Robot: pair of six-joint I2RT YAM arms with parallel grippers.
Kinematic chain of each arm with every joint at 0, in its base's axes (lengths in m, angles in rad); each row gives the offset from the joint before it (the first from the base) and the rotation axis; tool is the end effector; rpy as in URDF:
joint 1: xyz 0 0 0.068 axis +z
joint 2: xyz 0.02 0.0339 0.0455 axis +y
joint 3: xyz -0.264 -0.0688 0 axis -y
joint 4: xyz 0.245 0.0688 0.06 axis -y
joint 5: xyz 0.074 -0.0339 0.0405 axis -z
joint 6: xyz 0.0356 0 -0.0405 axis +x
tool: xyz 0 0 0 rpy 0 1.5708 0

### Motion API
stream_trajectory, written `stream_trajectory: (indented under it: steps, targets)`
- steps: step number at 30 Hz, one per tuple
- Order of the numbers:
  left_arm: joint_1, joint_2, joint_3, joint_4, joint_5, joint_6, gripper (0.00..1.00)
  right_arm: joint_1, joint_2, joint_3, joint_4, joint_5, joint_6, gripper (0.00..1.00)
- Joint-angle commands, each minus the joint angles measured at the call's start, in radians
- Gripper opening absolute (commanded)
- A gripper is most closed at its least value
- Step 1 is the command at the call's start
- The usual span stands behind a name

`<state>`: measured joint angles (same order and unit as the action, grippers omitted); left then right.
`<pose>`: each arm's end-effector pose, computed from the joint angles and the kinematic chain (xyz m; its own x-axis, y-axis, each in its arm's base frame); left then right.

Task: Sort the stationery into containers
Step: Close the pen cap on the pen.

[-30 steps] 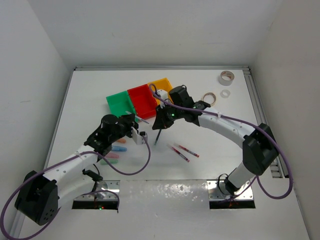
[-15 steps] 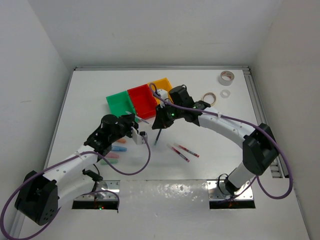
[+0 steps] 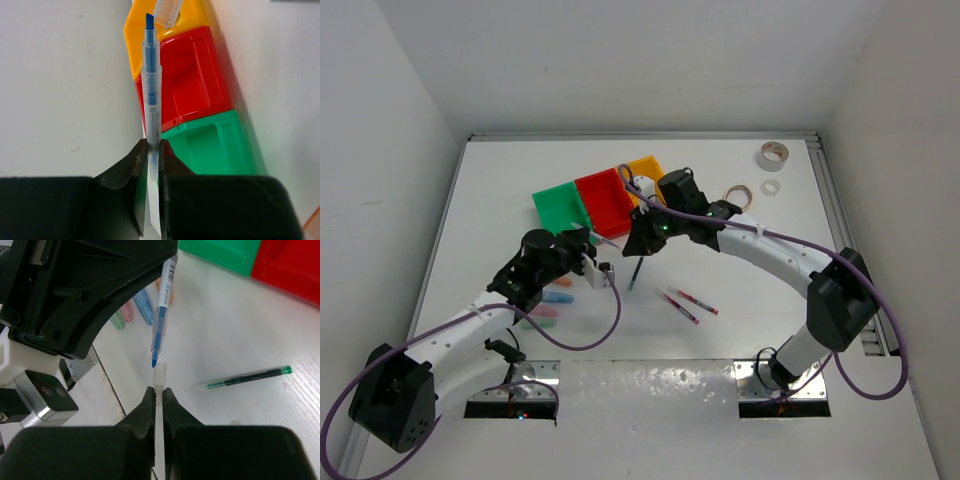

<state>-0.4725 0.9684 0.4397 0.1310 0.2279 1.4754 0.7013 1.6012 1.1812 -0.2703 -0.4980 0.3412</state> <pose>0.1855 -0.1038 0.2172 0.5931 0.7859 -0.1749 0.4032 -0.1019 0.9094 0.2621 0.2436 0.2652 -0.7423 -0.2421 -0.6248 -0.6365 0.5461 0.5446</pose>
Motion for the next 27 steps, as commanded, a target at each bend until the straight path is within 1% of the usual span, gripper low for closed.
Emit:
stream_trajectory:
  steps: [1, 13, 27]
  targets:
    - [-0.012, -0.019, 0.021, 0.024, 0.021, -0.018, 0.0, 0.004, -0.044, 0.046, 0.003, 0.007, -0.021, 0.0]
    - [-0.012, -0.023, 0.021, 0.024, 0.027, -0.02, 0.0, 0.006, -0.061, 0.043, -0.012, 0.009, -0.027, 0.0]
    - [-0.031, -0.025, 0.027, 0.029, 0.031, -0.012, 0.0, 0.017, -0.038, 0.06, 0.005, 0.009, -0.014, 0.0]
